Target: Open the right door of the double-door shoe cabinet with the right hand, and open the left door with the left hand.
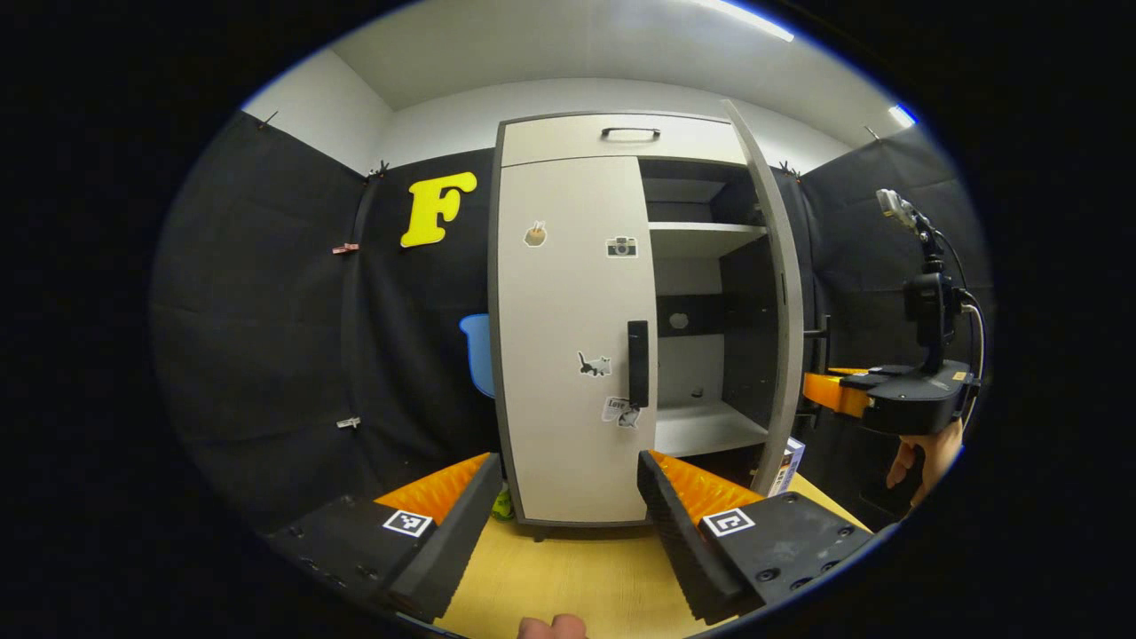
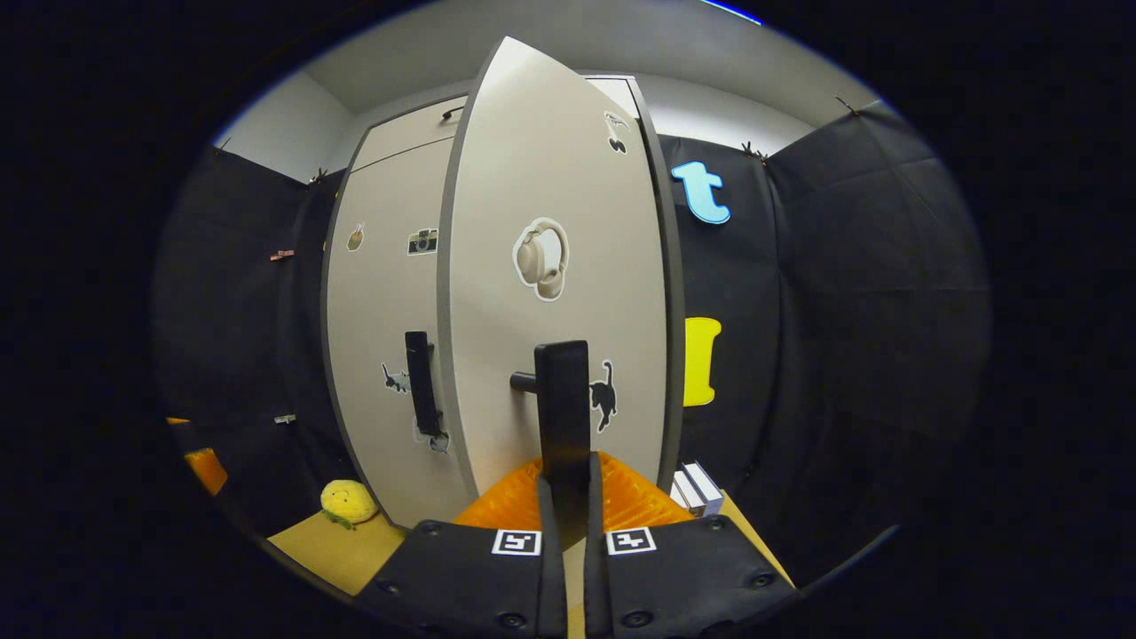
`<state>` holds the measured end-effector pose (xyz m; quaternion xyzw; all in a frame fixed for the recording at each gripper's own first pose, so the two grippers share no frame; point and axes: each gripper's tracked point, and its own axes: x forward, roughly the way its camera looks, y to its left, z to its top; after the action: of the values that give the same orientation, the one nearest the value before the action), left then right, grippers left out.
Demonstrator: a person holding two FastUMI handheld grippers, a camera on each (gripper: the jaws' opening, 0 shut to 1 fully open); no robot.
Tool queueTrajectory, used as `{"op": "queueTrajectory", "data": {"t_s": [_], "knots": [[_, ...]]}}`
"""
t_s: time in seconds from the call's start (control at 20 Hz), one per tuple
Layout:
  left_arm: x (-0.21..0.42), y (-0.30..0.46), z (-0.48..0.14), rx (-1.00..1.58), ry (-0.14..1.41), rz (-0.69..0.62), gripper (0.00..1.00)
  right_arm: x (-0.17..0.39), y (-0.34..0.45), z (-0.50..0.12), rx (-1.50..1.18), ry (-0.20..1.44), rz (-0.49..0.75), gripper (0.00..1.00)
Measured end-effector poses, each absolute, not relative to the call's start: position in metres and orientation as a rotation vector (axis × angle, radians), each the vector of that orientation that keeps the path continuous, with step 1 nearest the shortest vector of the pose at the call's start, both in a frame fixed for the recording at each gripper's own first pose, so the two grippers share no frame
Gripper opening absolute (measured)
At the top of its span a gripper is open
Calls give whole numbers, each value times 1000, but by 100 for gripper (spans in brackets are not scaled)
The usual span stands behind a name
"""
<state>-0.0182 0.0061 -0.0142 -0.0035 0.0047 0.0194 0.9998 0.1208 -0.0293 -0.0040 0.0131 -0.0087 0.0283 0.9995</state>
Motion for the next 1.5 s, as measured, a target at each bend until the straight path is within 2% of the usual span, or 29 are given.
{"op": "queueTrajectory", "data": {"t_s": [0.4, 0.8, 0.85, 1.0, 1.5], "knots": [[-4, -28, -9, 17, 3, -32, 95, 110, -65, -4, 41, -22, 70, 11], [7, -54, -4, -4, -5, -34, 95, 108, -141, -2, 3, -27, -53, 11], [11, -59, -3, -10, -4, -30, 95, 108, -144, -1, 37, -21, -23, 5], [22, -75, 0, -12, -2, -25, 95, 110, -147, 0, 60, -18, 28, 5], [47, -87, 11, 24, -21, 15, 95, 108, -150, -4, 79, 7, 28, 8]]}}
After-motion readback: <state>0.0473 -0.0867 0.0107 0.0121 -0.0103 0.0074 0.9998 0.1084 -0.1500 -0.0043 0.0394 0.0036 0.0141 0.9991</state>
